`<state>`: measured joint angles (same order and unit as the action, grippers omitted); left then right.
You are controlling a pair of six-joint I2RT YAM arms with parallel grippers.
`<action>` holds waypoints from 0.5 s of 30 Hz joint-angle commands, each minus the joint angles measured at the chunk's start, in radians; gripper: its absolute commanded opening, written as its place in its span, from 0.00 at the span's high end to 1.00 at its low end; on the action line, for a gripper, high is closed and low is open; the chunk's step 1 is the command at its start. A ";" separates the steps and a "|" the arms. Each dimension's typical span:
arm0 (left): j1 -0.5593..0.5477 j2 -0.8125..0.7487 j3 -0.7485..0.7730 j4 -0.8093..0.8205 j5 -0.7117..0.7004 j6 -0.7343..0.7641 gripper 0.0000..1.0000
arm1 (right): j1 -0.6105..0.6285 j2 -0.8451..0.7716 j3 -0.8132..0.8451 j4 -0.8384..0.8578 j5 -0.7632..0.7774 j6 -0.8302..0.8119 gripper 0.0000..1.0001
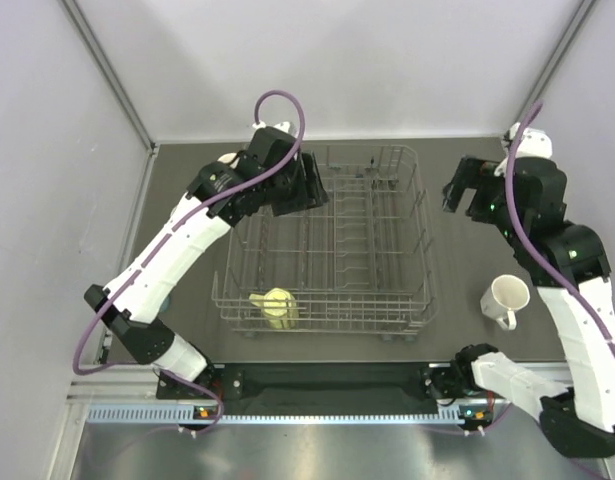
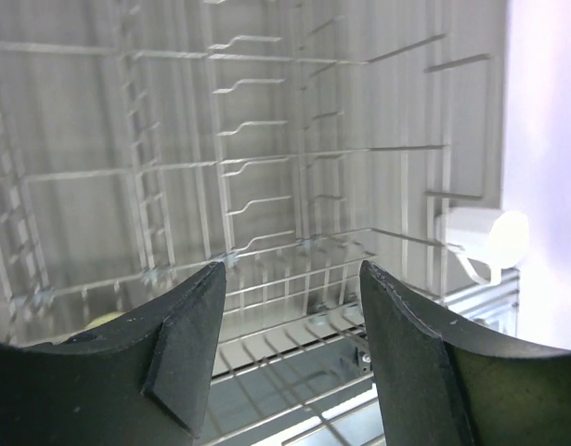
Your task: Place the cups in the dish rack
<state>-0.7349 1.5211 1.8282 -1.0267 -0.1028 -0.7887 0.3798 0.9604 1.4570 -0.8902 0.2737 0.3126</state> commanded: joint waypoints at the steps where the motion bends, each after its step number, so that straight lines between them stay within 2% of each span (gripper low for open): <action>1: 0.023 0.025 0.089 0.033 0.063 0.080 0.35 | -0.149 0.083 0.072 -0.214 0.113 0.104 0.00; 3: 0.038 0.045 0.114 0.031 0.087 0.101 0.35 | -0.276 0.103 0.066 -0.276 0.069 0.124 0.00; 6: 0.081 0.074 0.137 0.011 0.190 0.126 0.36 | -0.363 0.106 0.011 -0.296 -0.017 0.135 0.00; 10: 0.172 0.080 0.154 -0.024 0.245 0.154 0.36 | -0.407 0.138 0.008 -0.369 0.036 0.163 0.00; 15: 0.307 0.062 0.140 -0.073 0.196 0.178 0.36 | -0.412 0.158 0.031 -0.358 -0.027 0.122 0.00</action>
<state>-0.5026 1.6085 1.9377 -1.0630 0.0940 -0.6502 -0.0196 1.1084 1.4509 -1.2232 0.2790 0.4454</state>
